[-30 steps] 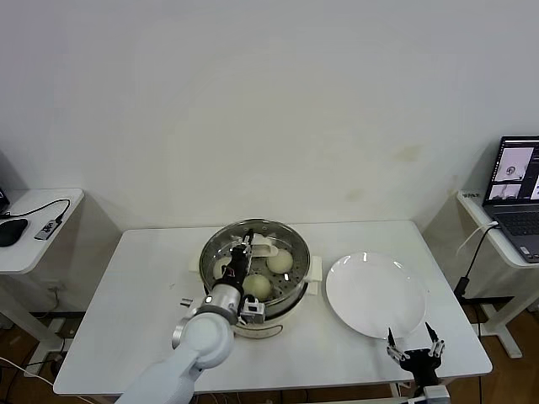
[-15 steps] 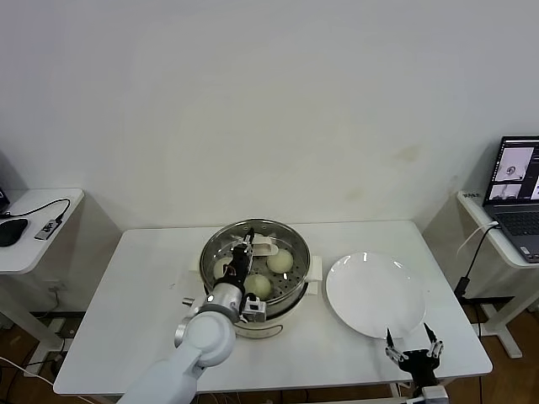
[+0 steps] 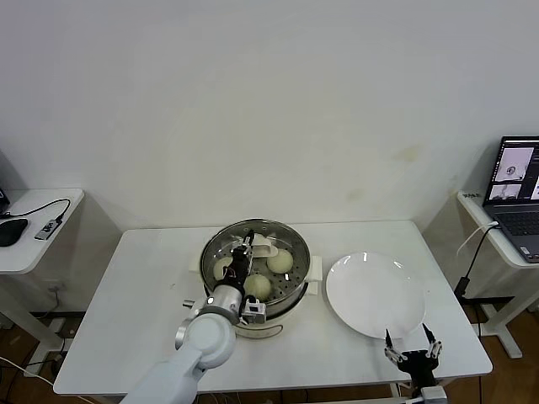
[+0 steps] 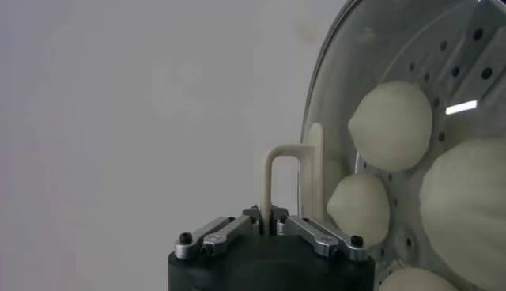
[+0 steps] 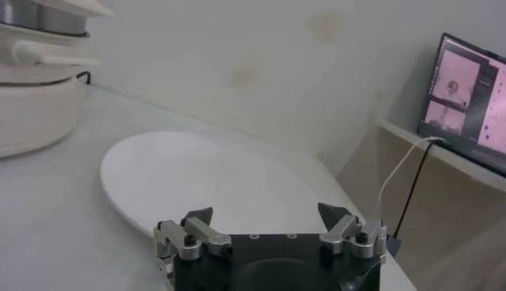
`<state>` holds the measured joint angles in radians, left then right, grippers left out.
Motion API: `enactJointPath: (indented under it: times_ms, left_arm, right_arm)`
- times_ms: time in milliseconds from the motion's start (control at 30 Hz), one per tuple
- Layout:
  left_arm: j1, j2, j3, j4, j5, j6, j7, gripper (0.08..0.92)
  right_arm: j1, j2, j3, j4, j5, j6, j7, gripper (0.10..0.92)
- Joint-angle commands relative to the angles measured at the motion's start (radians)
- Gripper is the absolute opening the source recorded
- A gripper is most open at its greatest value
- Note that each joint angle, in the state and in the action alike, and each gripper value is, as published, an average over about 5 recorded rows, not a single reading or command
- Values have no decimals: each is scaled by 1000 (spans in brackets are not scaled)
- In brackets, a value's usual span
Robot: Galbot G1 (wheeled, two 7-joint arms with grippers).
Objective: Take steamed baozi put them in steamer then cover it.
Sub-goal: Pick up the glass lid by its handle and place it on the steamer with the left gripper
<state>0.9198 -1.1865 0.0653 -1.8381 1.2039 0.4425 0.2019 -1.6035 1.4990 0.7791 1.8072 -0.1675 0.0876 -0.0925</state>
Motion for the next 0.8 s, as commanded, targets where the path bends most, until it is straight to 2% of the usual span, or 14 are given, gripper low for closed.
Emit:
enactJointPath:
  times_ms: [33,100,233,433,667,800]
  left_arm:
    - [6,-6,-12,-1,5,-20,-31,161]
    - [14,-2,-17,-7,7,-23,-36,192]
    - [43,20,-33,-43,2,-25,-45,307]
    - [141,61,-65,-160,-39,-30,-74,480]
    - [316,101,-138,-357,-203,-65,-146,680]
    - [473,109,-208,-448,-380,-104,-222,781]
  right_arm:
    - [1,1,-4,-1,-1,0,-1,823]
    - [0,1,-5,-1,-1,1,-1,823]
    - [0,0,-6,-2,-1,2,-1,823]
    - [2,0,-10,-5,-2,3,0,823]
    - [3,0,-15,-9,-5,3,0,823]
    - [6,-2,-20,-10,-4,8,-2,823]
